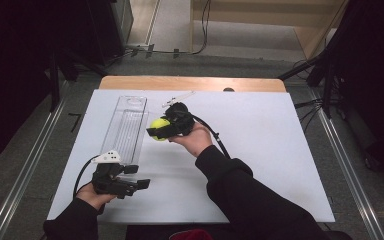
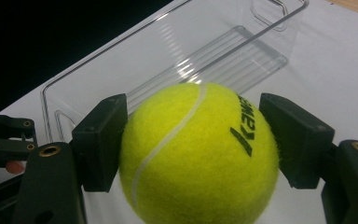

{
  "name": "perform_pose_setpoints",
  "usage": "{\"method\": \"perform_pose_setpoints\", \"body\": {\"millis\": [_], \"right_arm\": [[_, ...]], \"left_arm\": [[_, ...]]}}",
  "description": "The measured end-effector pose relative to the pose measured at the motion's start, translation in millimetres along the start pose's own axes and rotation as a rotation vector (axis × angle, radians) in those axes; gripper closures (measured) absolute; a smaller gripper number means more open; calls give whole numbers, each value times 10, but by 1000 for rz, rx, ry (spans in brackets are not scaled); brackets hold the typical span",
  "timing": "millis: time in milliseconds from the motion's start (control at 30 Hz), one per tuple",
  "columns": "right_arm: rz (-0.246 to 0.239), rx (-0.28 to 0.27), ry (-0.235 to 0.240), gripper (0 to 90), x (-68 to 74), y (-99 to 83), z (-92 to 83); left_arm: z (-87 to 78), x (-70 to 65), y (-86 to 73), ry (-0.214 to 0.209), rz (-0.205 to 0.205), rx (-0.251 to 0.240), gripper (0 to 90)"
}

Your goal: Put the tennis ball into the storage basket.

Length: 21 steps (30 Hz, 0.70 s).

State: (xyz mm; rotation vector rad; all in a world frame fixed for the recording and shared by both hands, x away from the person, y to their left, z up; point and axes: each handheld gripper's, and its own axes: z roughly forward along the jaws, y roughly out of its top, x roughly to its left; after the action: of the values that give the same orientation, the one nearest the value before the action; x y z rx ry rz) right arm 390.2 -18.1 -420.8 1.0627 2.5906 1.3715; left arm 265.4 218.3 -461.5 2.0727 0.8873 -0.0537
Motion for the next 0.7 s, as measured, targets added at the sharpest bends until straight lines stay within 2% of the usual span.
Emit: {"method": "perform_pose_setpoints", "body": {"millis": [367, 533, 700], "right_arm": [[-11, -8, 8, 249, 67, 116, 105], [-7, -11, 11, 249, 77, 163, 136], [-27, -4, 10, 249, 117, 232, 190]], "left_arm": [[-8, -1, 0, -2, -1, -7, 222], [-4, -6, -1, 6, 0, 7, 222], [-1, -1, -1, 8, 1, 8, 222]]}}
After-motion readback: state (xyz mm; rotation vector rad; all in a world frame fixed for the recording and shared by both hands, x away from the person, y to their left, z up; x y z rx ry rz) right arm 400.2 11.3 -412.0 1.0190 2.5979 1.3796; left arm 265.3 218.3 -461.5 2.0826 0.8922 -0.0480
